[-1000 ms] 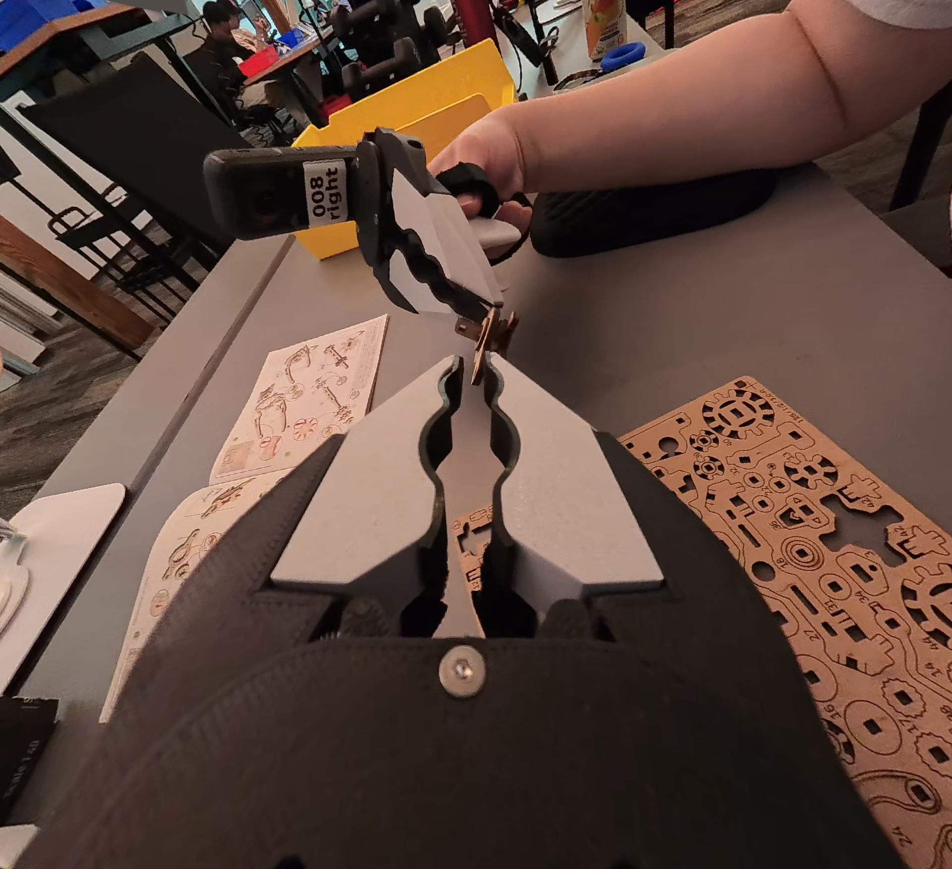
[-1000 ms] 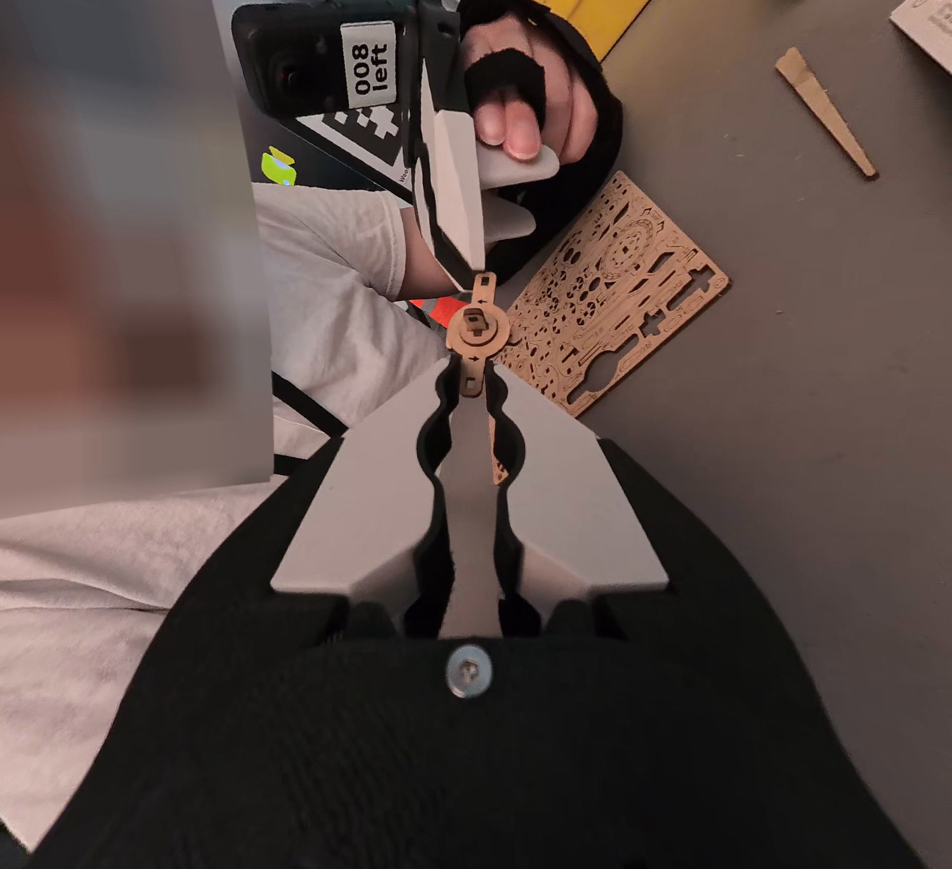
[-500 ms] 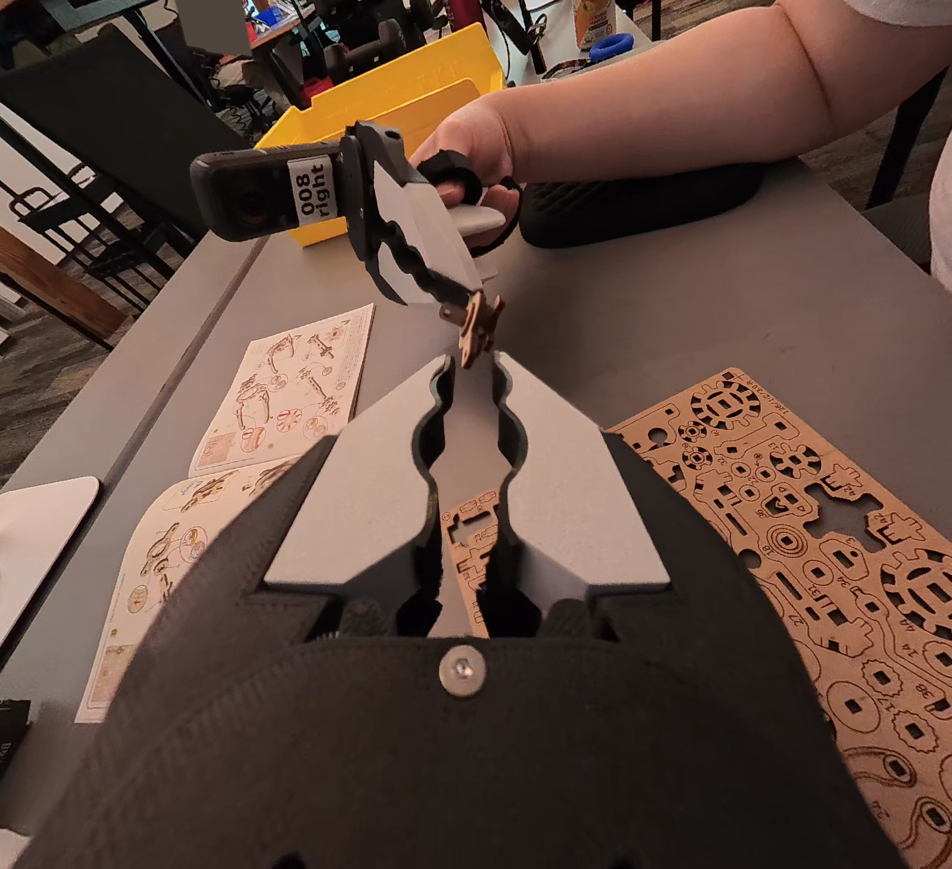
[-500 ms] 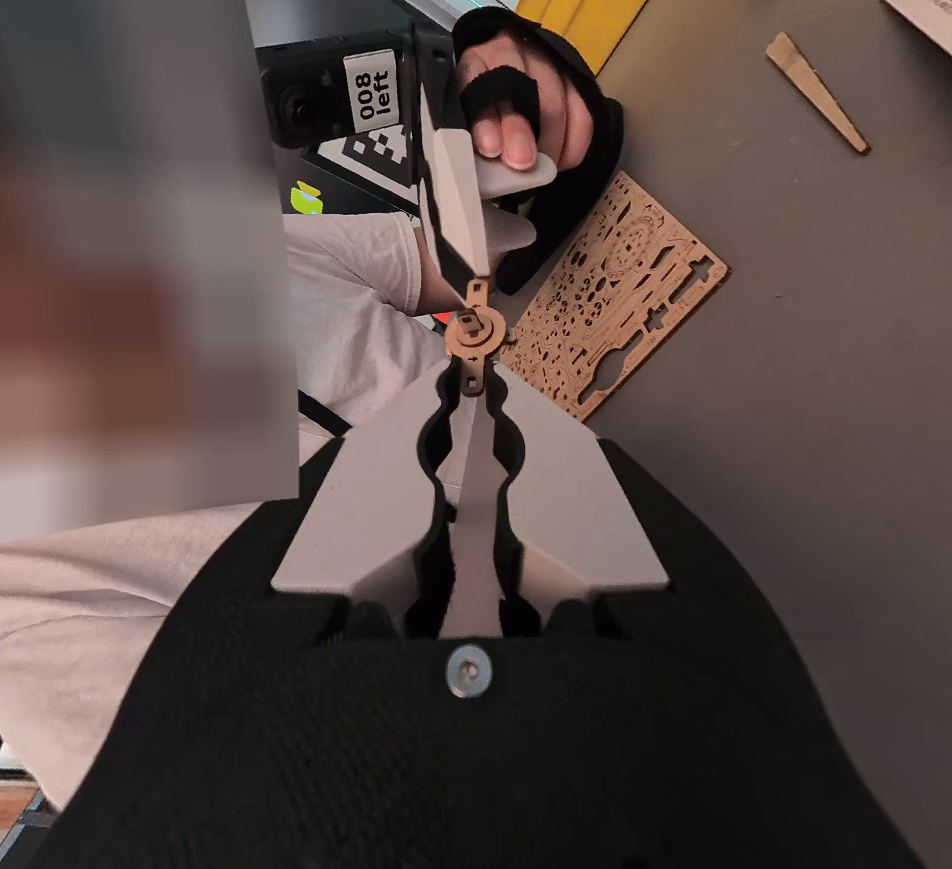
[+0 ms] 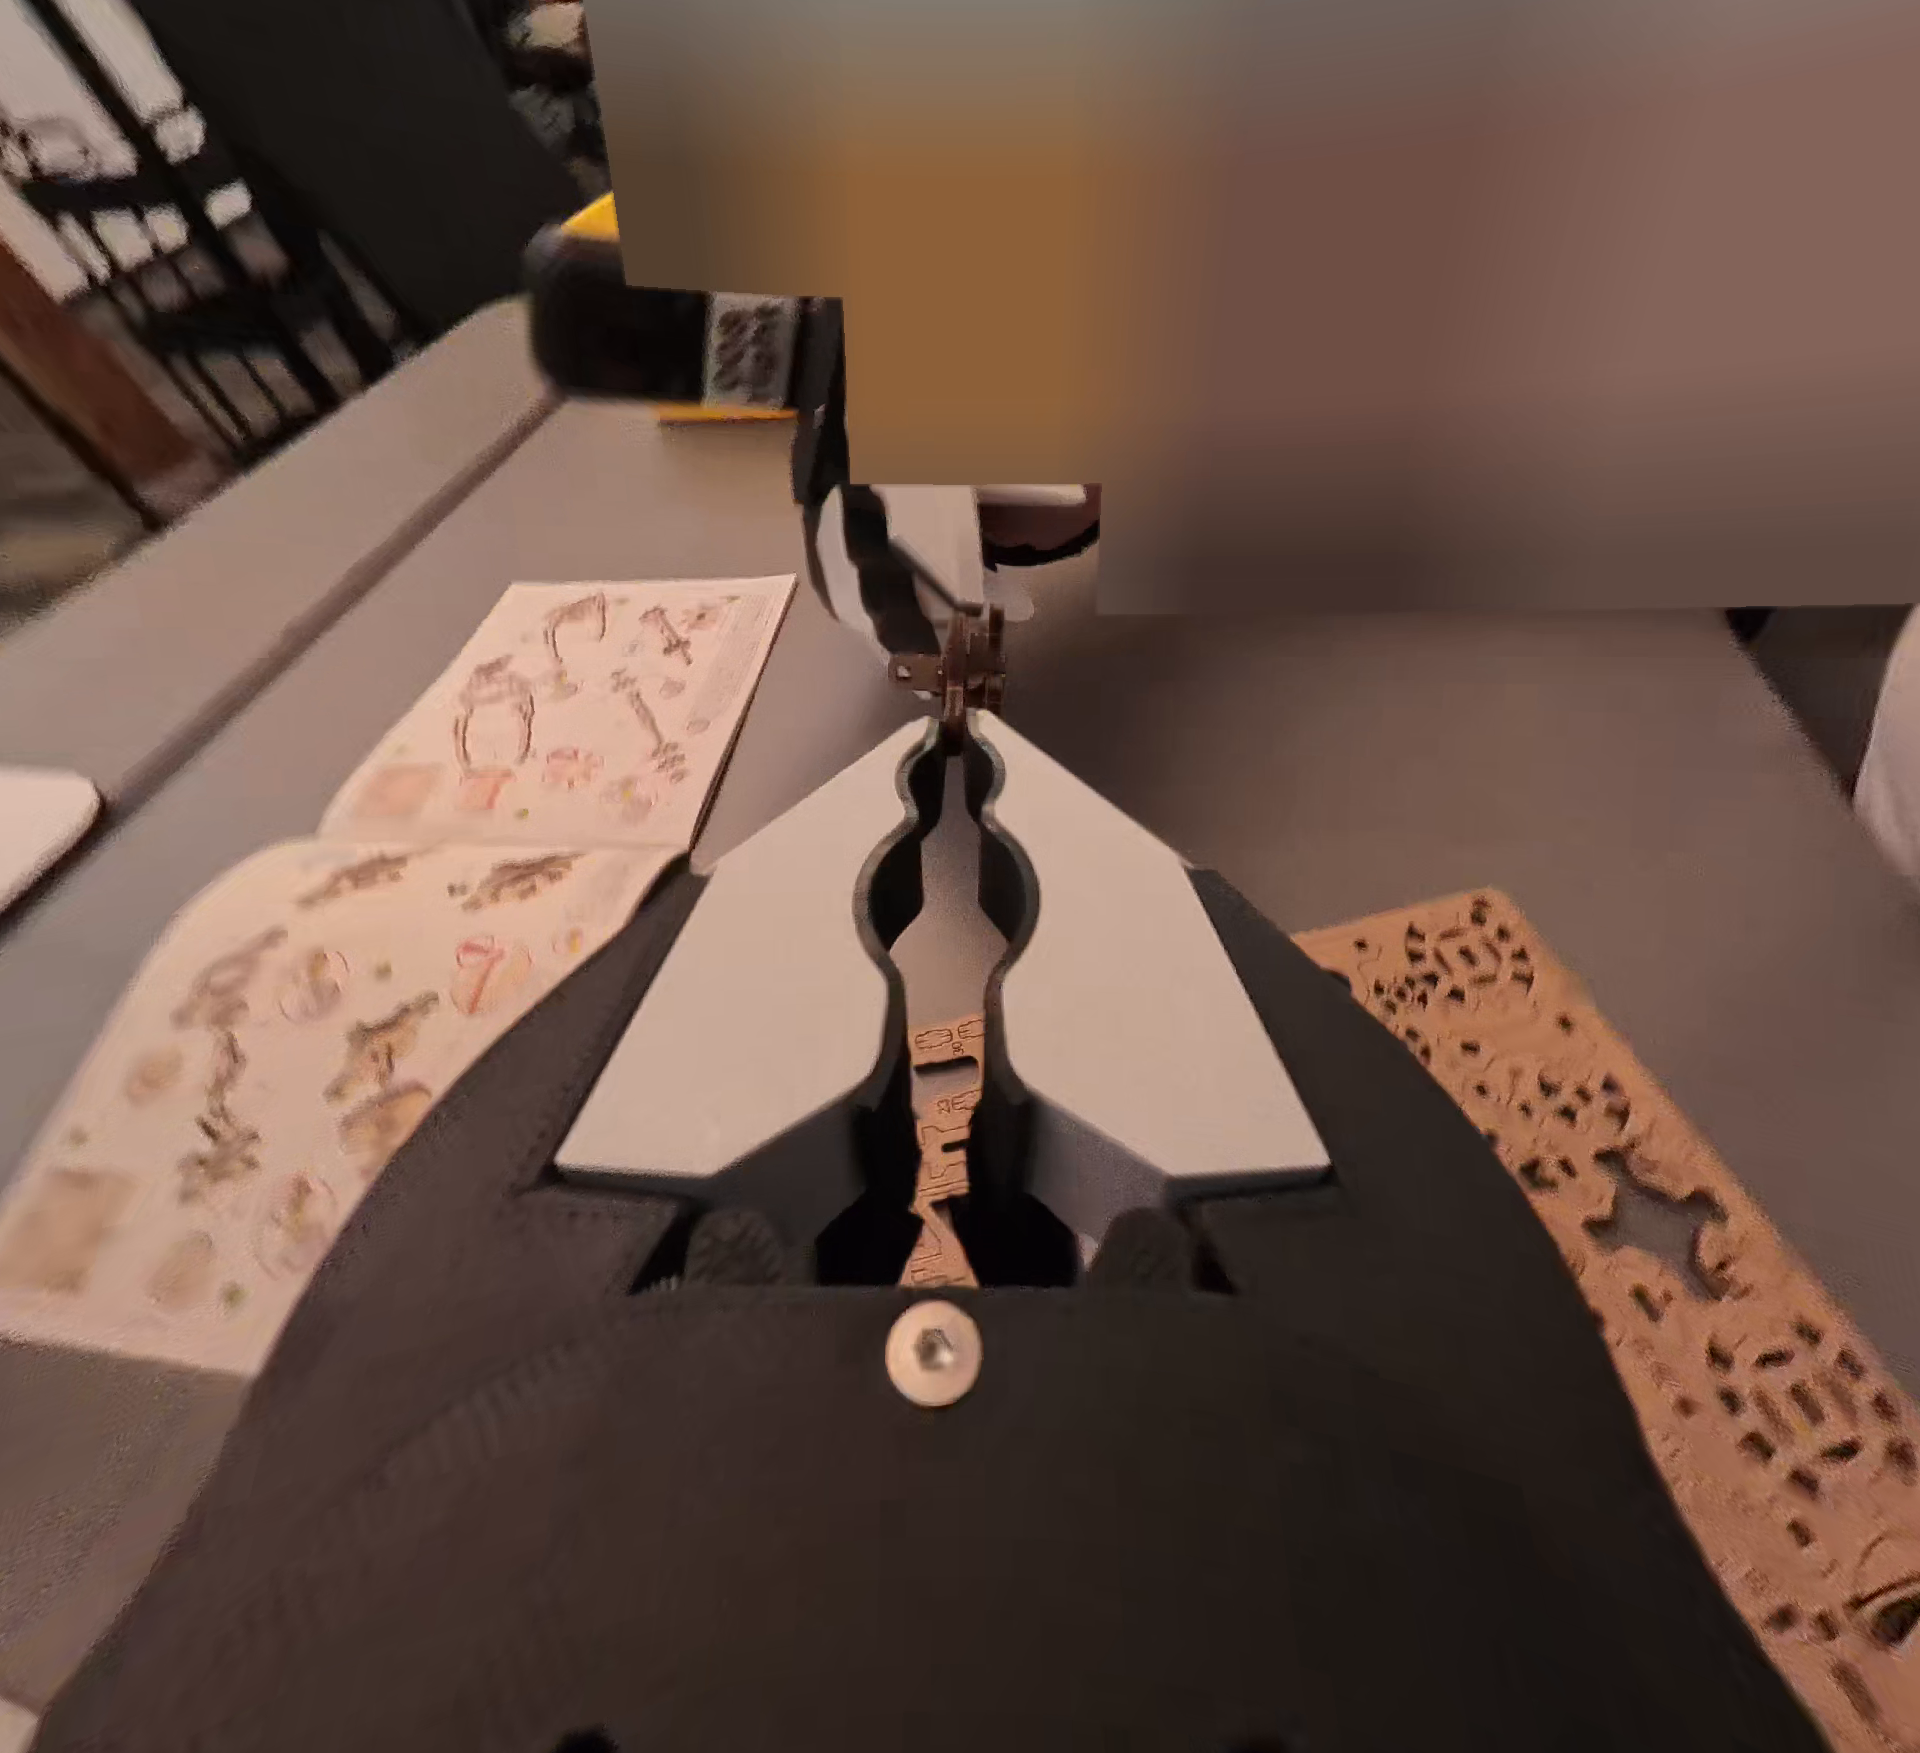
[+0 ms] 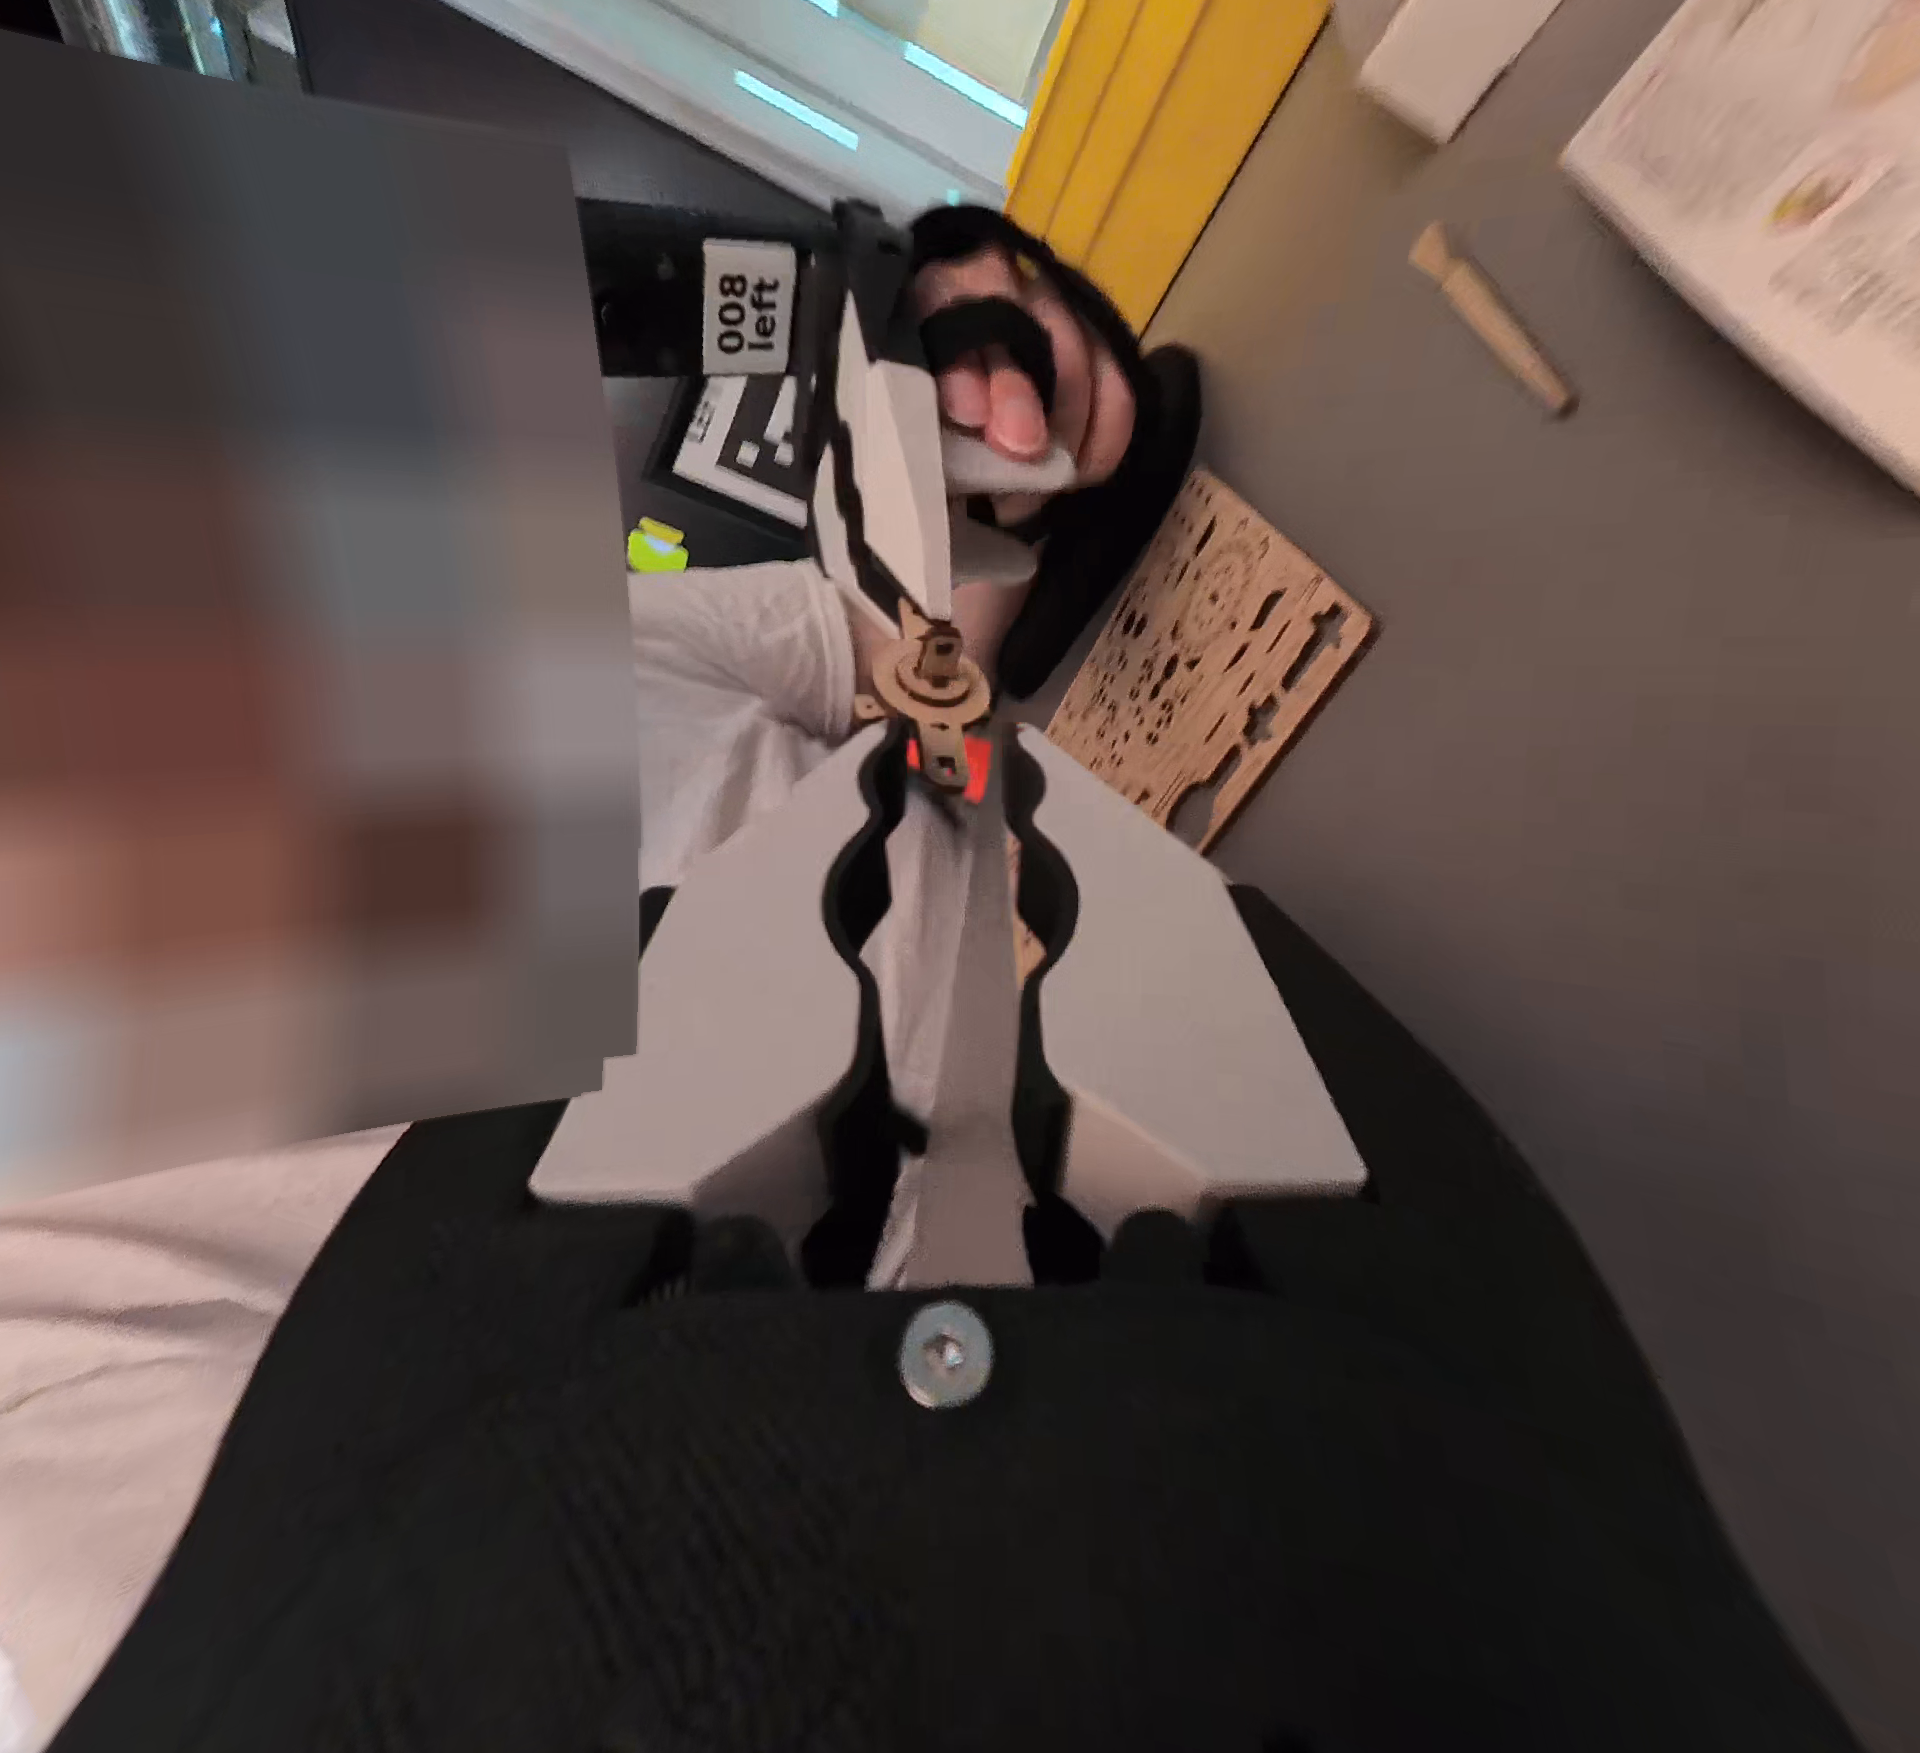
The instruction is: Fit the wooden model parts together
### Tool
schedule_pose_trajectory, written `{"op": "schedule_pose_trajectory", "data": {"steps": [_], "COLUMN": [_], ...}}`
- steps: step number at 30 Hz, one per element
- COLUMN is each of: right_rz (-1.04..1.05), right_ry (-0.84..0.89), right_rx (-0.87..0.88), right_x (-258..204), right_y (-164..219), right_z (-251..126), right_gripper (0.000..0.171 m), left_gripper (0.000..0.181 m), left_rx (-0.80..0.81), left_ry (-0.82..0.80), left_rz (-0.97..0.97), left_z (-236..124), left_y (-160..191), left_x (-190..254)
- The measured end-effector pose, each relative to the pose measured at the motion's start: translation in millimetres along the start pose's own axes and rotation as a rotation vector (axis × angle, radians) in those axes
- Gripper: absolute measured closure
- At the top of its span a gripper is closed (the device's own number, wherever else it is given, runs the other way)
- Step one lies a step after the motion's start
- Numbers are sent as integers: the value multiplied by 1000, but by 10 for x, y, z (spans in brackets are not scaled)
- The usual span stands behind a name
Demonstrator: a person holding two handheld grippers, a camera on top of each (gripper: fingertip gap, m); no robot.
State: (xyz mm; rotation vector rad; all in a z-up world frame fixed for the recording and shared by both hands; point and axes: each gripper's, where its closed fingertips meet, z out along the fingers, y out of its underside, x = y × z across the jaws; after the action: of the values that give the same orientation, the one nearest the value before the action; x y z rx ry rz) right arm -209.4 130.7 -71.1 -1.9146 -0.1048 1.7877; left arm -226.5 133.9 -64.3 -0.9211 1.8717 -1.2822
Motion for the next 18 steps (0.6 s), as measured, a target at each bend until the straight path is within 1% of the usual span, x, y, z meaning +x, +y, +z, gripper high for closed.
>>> {"op": "schedule_pose_trajectory", "data": {"steps": [2,3,5,6,8,9,11,13,16,18], "right_rz": [-109,-182,-405,-567,-904,-1031,-1200,-1245,-1205,-1197], "right_ry": [45,96,194,269,426,504,566,583,607,598], "right_rx": [93,136,255,321,322,290,226,186,140,143], "right_x": [-5,7,-87,-168,-314,-330,-342,-302,-189,-188], "right_y": [-172,-256,-476,-581,-588,-559,-473,-425,-404,-402], "right_z": [-67,-110,-213,-265,-250,-207,-55,61,92,119], "right_gripper": [147,145,139,137,134,133,129,122,123,123], "left_gripper": [181,181,180,181,181,180,180,180,180,180], "left_rx": [10,30,91,123,168,178,173,178,226,252], "left_ry": [-22,-16,-18,-11,-5,-3,14,25,54,60], "left_rz": [-172,-253,-417,-487,-595,-633,-678,-711,-782,-814], "left_z": [-1,-11,-56,-90,-160,-185,-198,-187,-203,-229], "left_y": [14,8,-22,-41,-49,-39,-9,2,-38,-52], "left_x": [-135,-180,-299,-349,-446,-481,-496,-493,-510,-540]}}
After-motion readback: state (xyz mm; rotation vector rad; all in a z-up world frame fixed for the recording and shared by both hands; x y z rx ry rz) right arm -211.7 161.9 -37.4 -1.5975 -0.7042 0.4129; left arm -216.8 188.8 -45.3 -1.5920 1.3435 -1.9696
